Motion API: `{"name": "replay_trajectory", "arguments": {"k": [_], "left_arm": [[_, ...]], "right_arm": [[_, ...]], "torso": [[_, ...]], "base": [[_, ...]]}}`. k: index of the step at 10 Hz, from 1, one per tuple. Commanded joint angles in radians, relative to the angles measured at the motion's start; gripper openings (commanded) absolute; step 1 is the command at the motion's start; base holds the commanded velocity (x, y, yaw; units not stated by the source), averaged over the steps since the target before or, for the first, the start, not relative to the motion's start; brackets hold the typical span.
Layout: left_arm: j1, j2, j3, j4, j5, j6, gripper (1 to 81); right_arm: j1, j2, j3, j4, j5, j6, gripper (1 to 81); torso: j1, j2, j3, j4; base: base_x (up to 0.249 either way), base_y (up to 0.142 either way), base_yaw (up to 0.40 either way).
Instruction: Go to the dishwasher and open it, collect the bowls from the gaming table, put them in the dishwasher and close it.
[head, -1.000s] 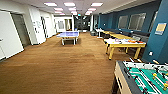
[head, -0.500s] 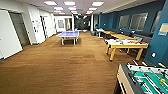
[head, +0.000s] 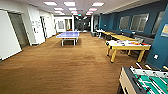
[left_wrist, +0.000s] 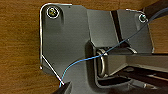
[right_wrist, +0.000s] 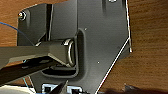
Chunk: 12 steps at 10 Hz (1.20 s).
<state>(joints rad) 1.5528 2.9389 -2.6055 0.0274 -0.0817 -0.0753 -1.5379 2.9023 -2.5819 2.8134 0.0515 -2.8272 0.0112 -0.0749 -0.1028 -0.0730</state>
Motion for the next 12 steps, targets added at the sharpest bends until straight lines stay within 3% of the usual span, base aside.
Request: {"name": "replay_trajectory", "arguments": {"k": [1,12], "left_arm": [[-0.062,-0.009,0.005,-0.001,0.040,0.003,81.1],[-0.062,-0.016,0.007,-0.003,0.042,0.002,81.1]], "right_arm": [[0.060,-0.009,-0.006,0.066,-0.090,-0.053,81.1],[0.054,0.019,-0.079,0.066,-0.087,-0.053,81.1]], "torso": [[0.000,0.000,0.000,0.000],[0.000,0.000,0.000,0.000]], "base": [[0.186,0.000,0.000],[0.186,0.000,0.000]]}}
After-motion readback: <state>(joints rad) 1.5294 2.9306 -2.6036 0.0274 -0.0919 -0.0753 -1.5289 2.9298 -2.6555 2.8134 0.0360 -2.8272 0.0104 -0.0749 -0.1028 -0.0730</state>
